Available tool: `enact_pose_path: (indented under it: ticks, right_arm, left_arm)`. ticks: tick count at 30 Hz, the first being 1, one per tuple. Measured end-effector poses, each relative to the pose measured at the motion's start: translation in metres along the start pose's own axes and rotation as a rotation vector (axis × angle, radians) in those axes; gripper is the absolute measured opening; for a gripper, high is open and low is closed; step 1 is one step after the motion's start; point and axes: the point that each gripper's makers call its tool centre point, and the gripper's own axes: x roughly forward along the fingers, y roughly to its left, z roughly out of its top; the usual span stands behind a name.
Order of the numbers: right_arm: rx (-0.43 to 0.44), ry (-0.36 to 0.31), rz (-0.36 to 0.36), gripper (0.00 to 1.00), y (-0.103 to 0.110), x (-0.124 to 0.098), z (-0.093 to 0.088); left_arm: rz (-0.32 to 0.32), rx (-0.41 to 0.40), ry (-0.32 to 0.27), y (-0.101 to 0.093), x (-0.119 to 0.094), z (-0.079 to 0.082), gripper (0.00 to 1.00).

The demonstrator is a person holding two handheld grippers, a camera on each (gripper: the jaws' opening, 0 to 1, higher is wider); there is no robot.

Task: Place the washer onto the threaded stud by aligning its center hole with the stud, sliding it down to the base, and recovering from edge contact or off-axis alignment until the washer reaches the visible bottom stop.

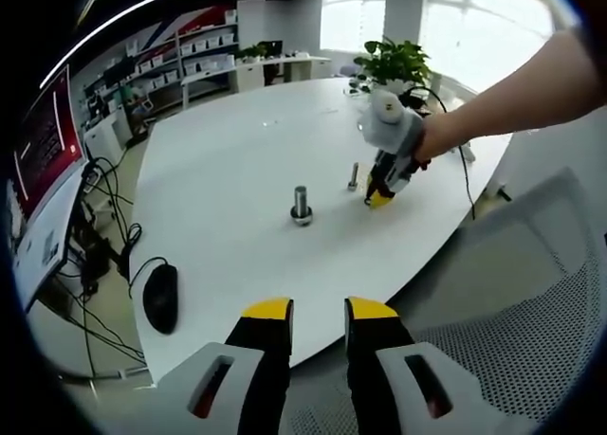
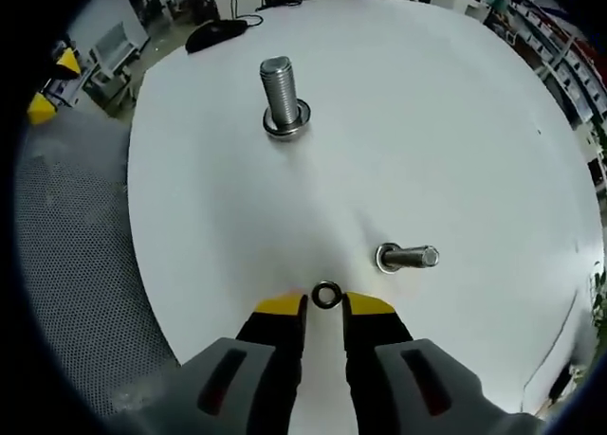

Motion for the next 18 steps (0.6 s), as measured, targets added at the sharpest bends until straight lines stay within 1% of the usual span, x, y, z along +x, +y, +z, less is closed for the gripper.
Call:
enact_pose_path:
  ticks: [4, 6, 9, 13, 18]
  right_arm:
    - [0.001, 0.021, 0.000, 0.16, -0.0008, -0.0010, -0.0002]
    - [-0.024, 0.040, 0.003, 0.16, -0.0011, 0.0001, -0.0006]
    - [-0.035, 0.069, 0.002, 0.16, -0.0006, 0.0001, 0.0002]
    - [-0.081, 0.125, -0.005, 0.16, -0.0002, 0.0011, 0.0004]
    - [-0.086, 0.158, -0.021, 0.16, -0.0002, 0.0011, 0.0019]
  left_arm:
    - [0.000, 0.001, 0.002, -0.0001, 0.0002, -0.0004, 0.19]
    - [0.000, 0.001, 0.001, 0.0002, 0.0003, -0.0003, 0.19]
    - [-0.001, 0.002, 0.002, 0.0000, 0.0003, -0.0002, 0.19]
    - [-0.003, 0.002, 0.004, -0.0004, 0.0008, -0.0004, 0.19]
    - [-0.003, 0.003, 0.007, -0.0006, 0.0007, -0.0010, 0.19]
